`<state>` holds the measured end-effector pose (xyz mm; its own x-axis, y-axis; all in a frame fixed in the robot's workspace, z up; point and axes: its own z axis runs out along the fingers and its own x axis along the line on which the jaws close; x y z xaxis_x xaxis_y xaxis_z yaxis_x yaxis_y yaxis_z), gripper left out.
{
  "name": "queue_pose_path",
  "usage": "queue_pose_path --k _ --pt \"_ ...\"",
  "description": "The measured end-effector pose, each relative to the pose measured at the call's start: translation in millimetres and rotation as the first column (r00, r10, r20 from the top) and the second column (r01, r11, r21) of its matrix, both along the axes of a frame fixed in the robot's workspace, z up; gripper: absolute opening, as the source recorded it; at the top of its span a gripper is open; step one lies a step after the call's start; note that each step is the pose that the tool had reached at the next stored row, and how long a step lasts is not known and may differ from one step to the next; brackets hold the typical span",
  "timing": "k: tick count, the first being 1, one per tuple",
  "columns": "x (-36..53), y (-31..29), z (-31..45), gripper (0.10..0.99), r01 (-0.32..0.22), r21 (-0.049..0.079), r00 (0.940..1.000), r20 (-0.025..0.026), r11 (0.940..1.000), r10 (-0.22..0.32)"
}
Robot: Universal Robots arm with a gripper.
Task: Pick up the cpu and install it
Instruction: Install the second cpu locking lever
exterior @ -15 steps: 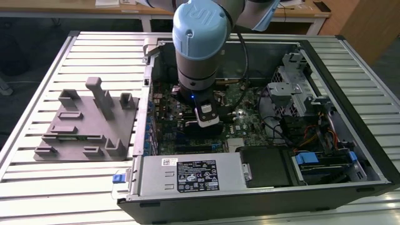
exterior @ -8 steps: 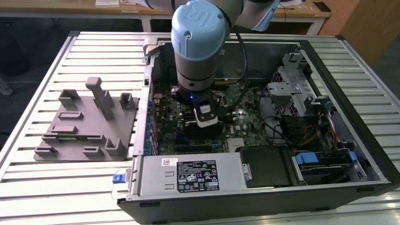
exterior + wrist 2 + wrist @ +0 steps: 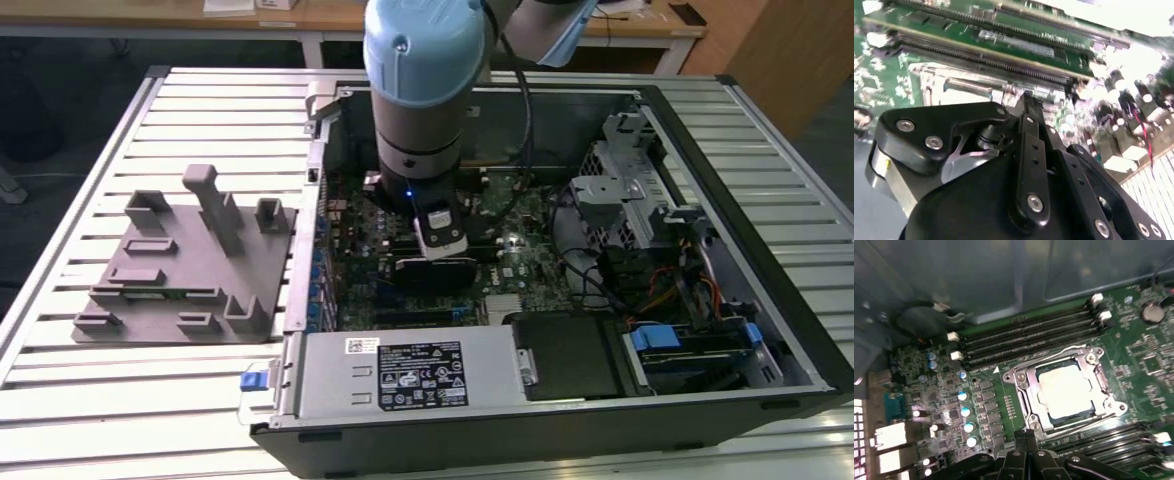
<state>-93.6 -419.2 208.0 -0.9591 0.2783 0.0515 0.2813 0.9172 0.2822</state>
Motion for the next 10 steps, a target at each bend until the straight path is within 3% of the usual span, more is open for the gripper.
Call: queue_pose_path --k 5,10 --pt "0.0 0.0 21.5 0.106 0.0 0.0 1.0 -0.0002 1.0 0.0" --pt "4.0 0.0 24.5 0.106 0.001 -0.01 1.0 -0.001 1.0 -0.001"
